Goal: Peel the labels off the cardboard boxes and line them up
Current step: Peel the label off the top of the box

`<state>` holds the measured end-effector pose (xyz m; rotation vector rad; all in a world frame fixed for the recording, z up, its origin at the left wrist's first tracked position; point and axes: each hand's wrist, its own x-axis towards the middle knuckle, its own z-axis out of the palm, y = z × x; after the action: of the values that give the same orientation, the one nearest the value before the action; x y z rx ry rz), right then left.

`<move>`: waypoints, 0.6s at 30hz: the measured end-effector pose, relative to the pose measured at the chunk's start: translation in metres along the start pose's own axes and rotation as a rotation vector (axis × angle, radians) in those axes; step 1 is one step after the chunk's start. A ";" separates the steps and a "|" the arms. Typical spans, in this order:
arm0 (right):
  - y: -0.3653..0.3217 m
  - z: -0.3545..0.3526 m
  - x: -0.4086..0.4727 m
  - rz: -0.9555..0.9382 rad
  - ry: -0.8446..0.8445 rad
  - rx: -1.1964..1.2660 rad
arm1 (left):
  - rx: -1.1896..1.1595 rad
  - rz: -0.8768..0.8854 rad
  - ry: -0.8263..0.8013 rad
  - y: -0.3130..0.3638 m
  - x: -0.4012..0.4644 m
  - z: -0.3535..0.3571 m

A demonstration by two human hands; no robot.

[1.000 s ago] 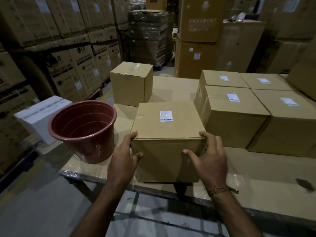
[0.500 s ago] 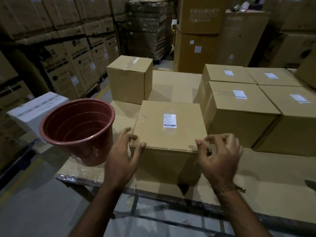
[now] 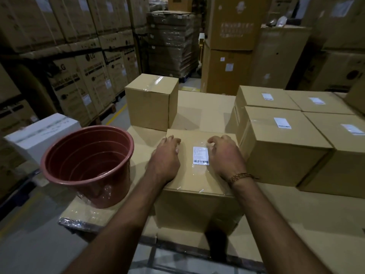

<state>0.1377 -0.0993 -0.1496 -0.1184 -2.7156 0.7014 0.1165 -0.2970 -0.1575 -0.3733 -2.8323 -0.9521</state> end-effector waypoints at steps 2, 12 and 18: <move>0.001 0.004 0.006 0.010 0.012 -0.042 | 0.001 -0.011 -0.016 -0.003 0.000 0.002; 0.004 0.011 0.001 0.017 0.048 -0.113 | -0.053 -0.041 -0.020 -0.009 0.000 0.006; 0.006 0.011 0.004 0.029 0.040 -0.084 | -0.053 -0.035 -0.019 -0.008 0.000 0.007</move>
<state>0.1300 -0.0983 -0.1609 -0.1899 -2.7105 0.5862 0.1136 -0.2990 -0.1674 -0.3420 -2.8439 -1.0381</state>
